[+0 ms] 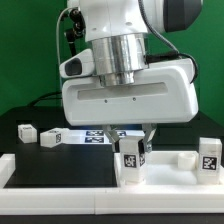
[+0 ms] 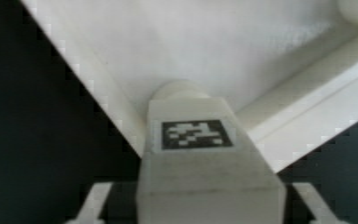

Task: Assemble square table

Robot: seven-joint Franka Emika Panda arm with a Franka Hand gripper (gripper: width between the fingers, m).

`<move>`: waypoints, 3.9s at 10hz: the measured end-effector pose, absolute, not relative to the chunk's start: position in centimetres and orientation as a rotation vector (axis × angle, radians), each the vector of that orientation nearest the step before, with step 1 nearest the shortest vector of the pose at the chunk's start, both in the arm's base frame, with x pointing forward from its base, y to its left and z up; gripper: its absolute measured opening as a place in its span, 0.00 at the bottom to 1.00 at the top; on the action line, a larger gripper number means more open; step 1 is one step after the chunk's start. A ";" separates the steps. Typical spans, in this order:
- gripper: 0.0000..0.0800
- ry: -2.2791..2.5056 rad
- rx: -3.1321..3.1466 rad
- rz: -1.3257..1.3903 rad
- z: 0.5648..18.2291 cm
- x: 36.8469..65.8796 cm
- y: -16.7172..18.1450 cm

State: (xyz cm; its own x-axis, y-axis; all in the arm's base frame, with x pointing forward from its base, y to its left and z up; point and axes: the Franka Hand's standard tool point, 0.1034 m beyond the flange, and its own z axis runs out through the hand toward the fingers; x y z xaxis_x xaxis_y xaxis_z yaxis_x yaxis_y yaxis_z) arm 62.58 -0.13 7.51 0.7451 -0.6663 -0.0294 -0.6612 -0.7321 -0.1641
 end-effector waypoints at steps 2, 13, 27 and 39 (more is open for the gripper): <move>0.37 1.654 -2.430 -0.003 7.4 62.3 -0.2; 0.81 0.959 -2.777 -0.033 7.3 62.2 0.8; 0.37 1.850 -2.197 0.144 7.1 62.0 0.5; 0.81 0.742 -2.864 0.004 7.6 62.3 1.0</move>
Offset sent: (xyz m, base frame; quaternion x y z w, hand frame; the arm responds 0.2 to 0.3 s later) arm 0.0046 -0.0056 -0.0018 0.0573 -0.0582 0.2781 0.9571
